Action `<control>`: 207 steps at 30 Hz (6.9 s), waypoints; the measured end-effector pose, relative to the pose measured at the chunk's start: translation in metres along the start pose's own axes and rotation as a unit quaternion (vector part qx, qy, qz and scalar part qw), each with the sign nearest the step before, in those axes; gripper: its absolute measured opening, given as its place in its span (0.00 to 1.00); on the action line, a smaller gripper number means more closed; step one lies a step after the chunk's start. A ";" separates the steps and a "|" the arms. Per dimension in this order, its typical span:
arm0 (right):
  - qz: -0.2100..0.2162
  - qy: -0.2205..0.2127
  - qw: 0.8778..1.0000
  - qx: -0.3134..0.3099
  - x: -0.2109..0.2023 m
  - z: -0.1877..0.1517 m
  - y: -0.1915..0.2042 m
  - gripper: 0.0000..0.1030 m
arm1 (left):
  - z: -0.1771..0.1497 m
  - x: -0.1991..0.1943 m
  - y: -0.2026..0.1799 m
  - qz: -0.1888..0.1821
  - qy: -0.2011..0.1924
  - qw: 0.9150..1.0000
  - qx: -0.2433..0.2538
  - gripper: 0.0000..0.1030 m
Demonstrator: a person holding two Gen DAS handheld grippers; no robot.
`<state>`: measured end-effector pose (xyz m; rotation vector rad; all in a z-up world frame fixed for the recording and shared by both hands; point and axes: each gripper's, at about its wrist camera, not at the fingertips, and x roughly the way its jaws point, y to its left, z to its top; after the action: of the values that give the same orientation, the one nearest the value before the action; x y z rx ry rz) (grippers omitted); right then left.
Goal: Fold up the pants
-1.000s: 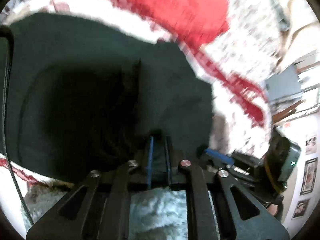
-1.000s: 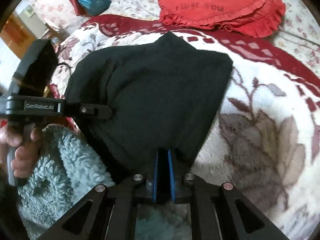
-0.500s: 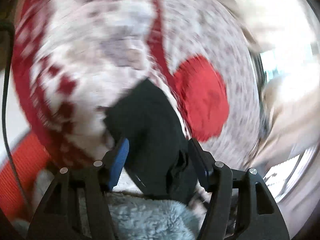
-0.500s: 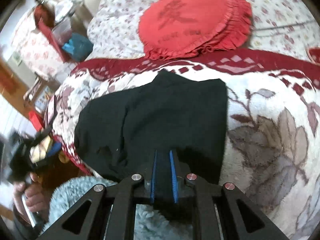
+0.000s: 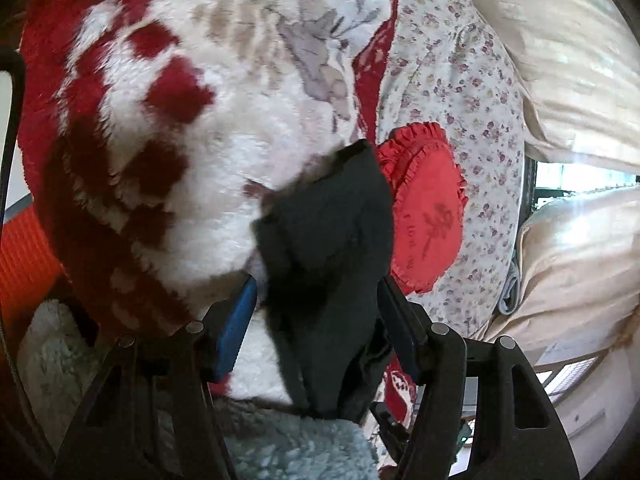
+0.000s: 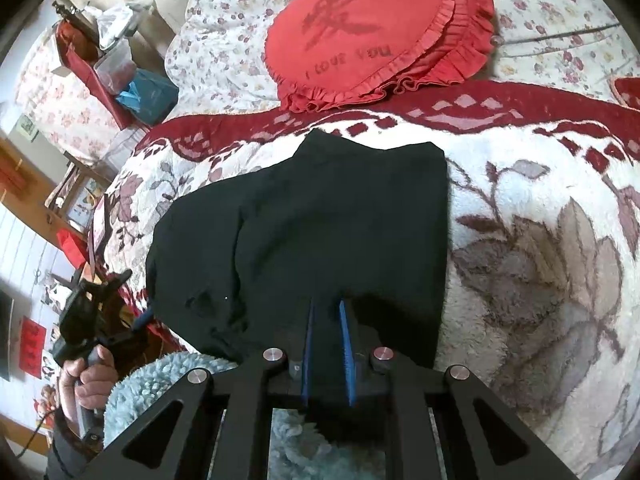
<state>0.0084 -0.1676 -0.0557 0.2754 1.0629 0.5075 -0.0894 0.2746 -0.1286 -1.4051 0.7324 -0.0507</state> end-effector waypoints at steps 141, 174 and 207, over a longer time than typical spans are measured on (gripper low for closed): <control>-0.044 -0.019 0.987 -0.153 0.000 0.067 -0.001 0.12 | -0.118 0.213 -0.169 0.141 0.133 0.906 0.377 0.03; 0.138 -0.018 0.986 0.088 -0.005 0.023 -0.104 0.44 | -0.099 0.150 -0.152 0.058 0.152 0.952 0.261 0.56; 0.259 -0.020 0.951 0.166 0.010 0.022 -0.121 0.48 | -0.085 0.172 -0.115 0.070 0.209 0.965 0.140 0.78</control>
<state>0.0632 -0.2650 -0.1079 0.8736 1.0317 0.7869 0.0476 0.1003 -0.0980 -1.0772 1.1257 -0.3364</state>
